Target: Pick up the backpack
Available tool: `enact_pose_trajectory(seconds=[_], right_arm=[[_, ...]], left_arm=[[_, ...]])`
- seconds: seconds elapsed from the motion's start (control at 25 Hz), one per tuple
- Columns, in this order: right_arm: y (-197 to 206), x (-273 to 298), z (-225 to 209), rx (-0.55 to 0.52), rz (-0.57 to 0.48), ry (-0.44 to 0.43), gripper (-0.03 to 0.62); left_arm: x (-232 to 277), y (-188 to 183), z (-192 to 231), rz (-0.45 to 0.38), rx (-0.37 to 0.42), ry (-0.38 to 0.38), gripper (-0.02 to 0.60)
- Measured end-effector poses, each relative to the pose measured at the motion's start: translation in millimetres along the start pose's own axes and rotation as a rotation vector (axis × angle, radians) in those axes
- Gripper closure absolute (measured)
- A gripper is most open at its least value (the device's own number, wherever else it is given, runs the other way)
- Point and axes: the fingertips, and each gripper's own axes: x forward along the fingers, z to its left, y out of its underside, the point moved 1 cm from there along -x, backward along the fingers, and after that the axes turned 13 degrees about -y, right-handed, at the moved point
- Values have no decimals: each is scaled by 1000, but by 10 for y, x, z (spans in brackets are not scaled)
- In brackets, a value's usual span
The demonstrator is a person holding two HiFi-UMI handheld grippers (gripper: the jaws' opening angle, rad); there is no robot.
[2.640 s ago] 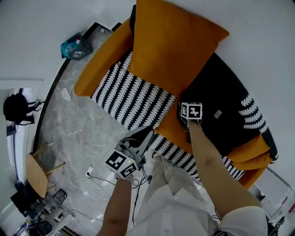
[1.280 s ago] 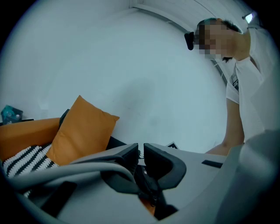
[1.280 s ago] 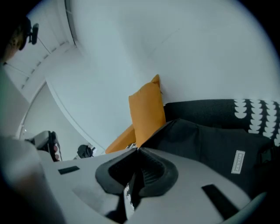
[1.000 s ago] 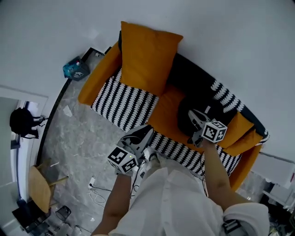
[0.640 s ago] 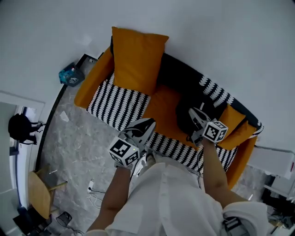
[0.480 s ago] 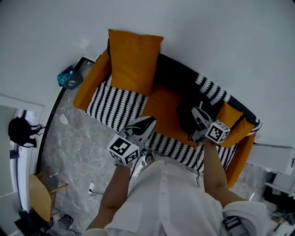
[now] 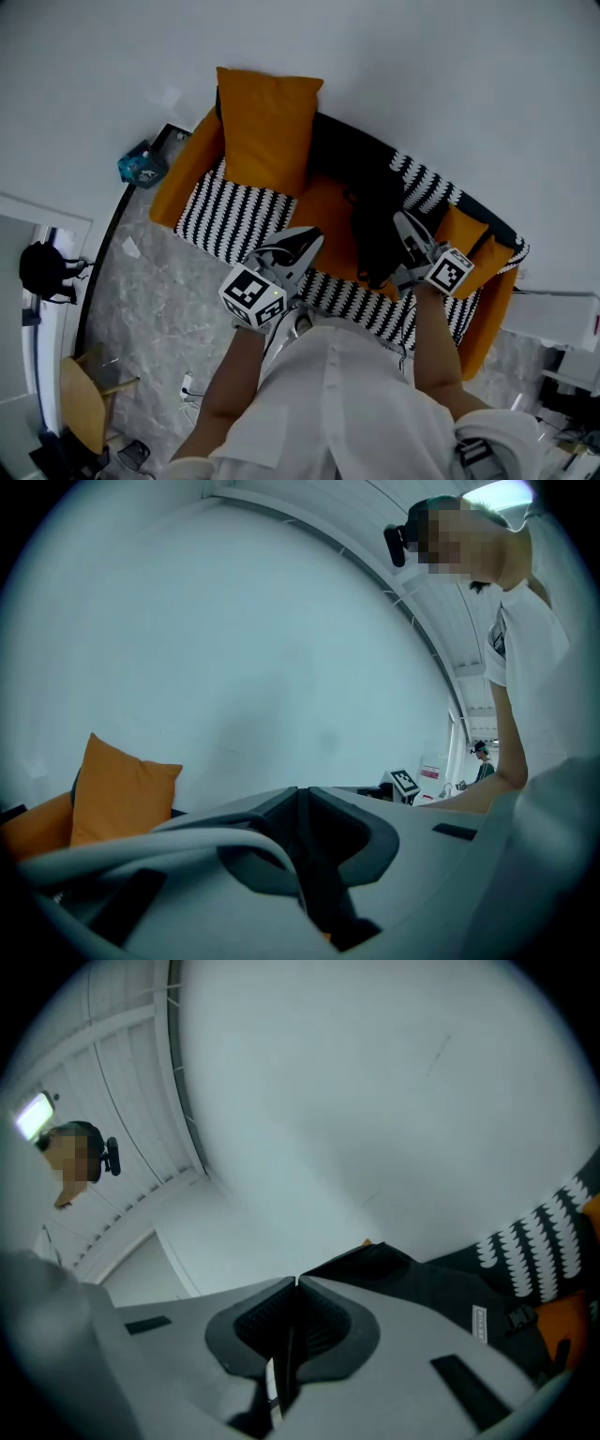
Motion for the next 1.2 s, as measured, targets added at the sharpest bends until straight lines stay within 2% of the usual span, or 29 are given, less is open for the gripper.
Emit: enact_pose_trajectory(seconds=[0.28,0.48,0.72,1.0,1.2], right_arm=[[244,511,408,65,22,-173,570],[569,988,789,117,97,-304,569],[732,1379,1212,128,164,-447,569],[805,1589,1457,120,187,-504,569],[652,1417,1310,109,174,-494,569]], left_arm=[[-152,-92,64,-12,31,-50,534],[-461,-173,291,-39,21,-142,534],[-891,-344,555,-100,10,-272,534],[-1199,-434,680,-137,-1,-329,534],[-1007,-381,528,-138,2,-326,534]])
